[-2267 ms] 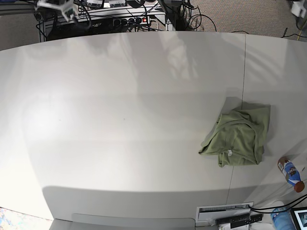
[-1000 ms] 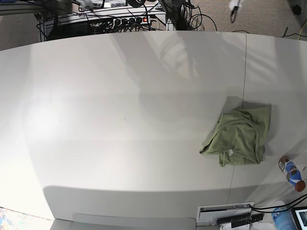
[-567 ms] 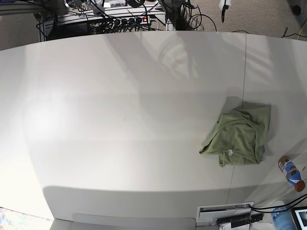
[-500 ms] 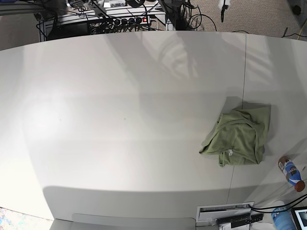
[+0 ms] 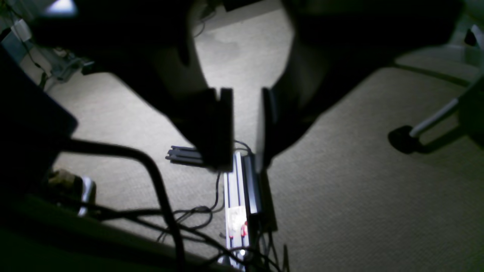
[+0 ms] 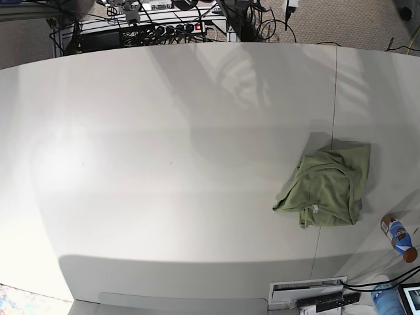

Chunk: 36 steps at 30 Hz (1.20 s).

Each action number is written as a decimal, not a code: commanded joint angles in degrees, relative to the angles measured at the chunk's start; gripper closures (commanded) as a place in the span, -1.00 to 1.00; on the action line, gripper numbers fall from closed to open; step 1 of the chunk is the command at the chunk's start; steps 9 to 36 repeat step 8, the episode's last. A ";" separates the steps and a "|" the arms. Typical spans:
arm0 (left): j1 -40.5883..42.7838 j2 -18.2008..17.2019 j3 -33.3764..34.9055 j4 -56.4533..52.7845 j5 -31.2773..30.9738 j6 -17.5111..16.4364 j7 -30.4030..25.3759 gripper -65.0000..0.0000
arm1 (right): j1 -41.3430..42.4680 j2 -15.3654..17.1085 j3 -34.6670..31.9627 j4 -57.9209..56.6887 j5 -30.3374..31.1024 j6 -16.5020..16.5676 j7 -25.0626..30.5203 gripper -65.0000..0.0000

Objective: Fold the T-shirt properly

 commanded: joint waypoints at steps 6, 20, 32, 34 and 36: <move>0.31 -0.20 -0.07 0.11 0.02 0.15 -0.13 0.68 | -0.26 0.46 0.07 0.07 -0.07 0.22 0.04 1.00; 0.28 -0.20 -0.07 0.13 0.02 0.15 -0.13 0.68 | -0.42 0.44 0.07 0.07 0.15 0.20 0.09 1.00; 0.28 -0.20 -0.07 0.13 0.02 0.15 -0.13 0.68 | -0.42 0.44 0.07 0.07 0.15 0.20 0.09 1.00; 0.28 -0.20 -0.07 0.13 0.02 0.15 -0.13 0.68 | -0.42 0.44 0.07 0.07 0.15 0.20 0.09 1.00; 0.28 -0.20 -0.07 0.13 0.02 0.15 -0.13 0.68 | -0.42 0.44 0.07 0.07 0.15 0.20 0.09 1.00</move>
